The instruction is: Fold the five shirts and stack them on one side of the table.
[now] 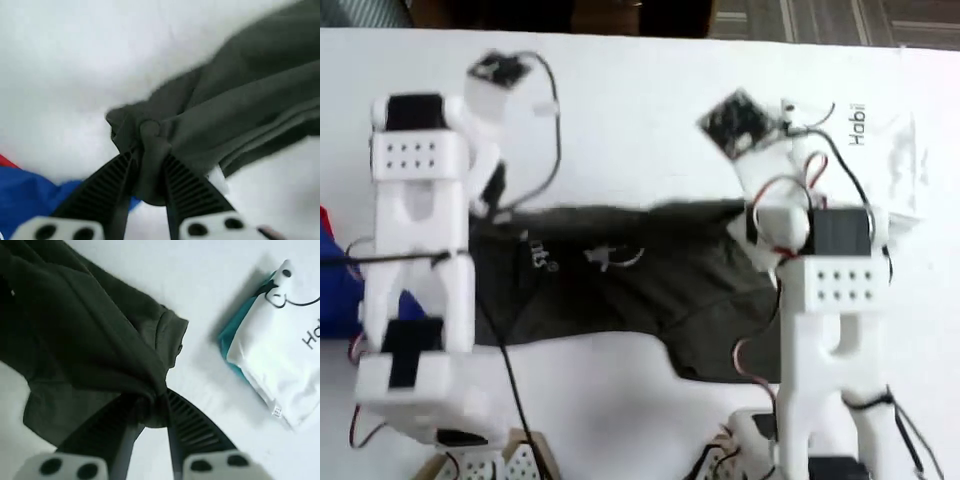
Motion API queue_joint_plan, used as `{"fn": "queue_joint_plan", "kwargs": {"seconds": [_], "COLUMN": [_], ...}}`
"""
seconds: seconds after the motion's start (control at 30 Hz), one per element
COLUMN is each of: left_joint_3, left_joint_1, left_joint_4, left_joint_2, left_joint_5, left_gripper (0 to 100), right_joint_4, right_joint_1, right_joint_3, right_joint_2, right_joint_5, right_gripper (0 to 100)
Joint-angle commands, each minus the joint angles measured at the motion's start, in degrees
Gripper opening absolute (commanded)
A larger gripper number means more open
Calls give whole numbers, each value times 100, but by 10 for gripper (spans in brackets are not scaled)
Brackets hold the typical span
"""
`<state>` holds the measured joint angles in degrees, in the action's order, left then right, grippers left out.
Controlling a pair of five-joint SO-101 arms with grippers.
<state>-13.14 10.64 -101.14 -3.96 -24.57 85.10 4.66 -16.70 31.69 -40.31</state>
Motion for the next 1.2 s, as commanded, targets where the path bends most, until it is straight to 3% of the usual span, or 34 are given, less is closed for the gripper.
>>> {"fn": "queue_joint_plan", "kwargs": {"seconds": [0.0,0.37,0.53,0.67,0.77,0.83,1.0,1.17], "left_joint_3": [1165,2774,3116,2791,1982,1253,391,1015], "left_joint_1": [-18,-9,-9,18,202,352,466,88], "left_joint_4": [176,721,782,651,378,167,308,1160], "left_joint_2": [844,985,993,1029,1029,1029,941,141], "left_joint_5": [-316,-686,-695,-695,-695,-686,-607,-132], "left_gripper": [27,27,50,181,194,195,186,33], "right_joint_4": [268,321,330,356,374,338,-391,-1508], "right_joint_1": [-127,-268,-268,-268,-268,-259,-259,92], "right_joint_3": [-440,-2514,-2822,-2523,-1925,-1486,-1064,-1626], "right_joint_2": [760,2097,2281,2281,2281,2273,2202,1174], "right_joint_5": [-457,-1275,-1301,-1275,-1275,-1257,-229,290], "right_gripper": [19,19,22,118,231,254,254,254]}}
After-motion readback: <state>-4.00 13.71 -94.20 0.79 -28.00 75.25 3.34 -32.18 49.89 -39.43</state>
